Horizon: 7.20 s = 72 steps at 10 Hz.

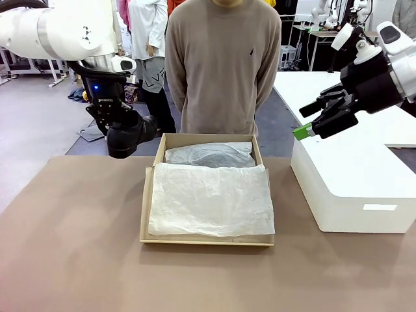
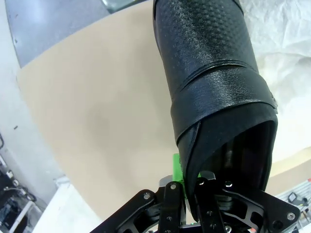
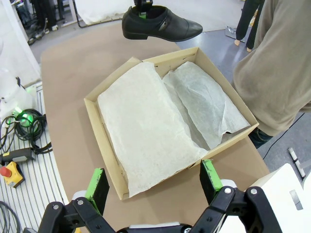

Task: Pack the shoes into the box.
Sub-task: Place the other shoe of the Shoes into the Shoes Box.

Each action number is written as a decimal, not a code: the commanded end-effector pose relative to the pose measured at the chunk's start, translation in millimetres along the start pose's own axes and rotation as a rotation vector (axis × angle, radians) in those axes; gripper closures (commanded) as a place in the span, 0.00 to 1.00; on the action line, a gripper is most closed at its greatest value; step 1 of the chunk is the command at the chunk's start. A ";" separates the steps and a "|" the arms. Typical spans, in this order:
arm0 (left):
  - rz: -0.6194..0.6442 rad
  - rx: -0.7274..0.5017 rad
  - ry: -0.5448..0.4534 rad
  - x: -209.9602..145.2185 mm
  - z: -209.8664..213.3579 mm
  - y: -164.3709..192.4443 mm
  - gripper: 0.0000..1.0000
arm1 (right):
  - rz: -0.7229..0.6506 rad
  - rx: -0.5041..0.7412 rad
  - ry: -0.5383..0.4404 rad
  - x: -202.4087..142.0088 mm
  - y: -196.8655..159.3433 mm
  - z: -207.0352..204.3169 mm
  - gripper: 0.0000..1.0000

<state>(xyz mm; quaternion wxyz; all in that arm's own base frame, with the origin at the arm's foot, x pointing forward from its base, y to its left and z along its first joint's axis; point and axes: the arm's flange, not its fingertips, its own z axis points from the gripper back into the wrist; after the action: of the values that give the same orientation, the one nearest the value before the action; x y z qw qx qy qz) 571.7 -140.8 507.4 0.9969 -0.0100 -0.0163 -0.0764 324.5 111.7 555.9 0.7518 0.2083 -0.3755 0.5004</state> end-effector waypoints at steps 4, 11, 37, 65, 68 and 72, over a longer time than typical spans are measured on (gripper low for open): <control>0.328 -0.004 -0.071 9.2 32.3 -50.8 1.00 | 0.019 0.014 -0.023 0.4 -3.4 -1.8 0.00; 0.618 0.054 -0.068 22.1 35.5 -132.8 1.00 | 0.019 0.014 -0.023 0.4 -3.4 -1.8 0.00; 1.171 -0.031 -0.097 34.1 -16.5 -271.5 1.00 | 0.019 0.014 -0.023 0.4 -3.4 -1.8 0.00; 1.617 -0.009 -0.091 10.9 -44.2 -345.9 1.00 | 0.019 0.014 -0.023 0.4 -3.4 -1.8 0.00; 1.619 -0.010 -0.095 15.0 -53.1 -344.7 1.00 | 0.019 0.014 -0.023 0.4 -3.4 -1.8 0.00; 1.619 -0.010 -0.095 16.9 -62.8 -341.1 1.00 | 0.019 0.014 -0.023 0.4 -3.4 -1.8 0.00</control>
<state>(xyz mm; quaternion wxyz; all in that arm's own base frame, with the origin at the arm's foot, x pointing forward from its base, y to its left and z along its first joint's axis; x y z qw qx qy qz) 540.7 -483.2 449.0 0.7595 -0.0289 -0.0288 0.6493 324.5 111.6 555.9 0.7518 0.2082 -0.3755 0.5004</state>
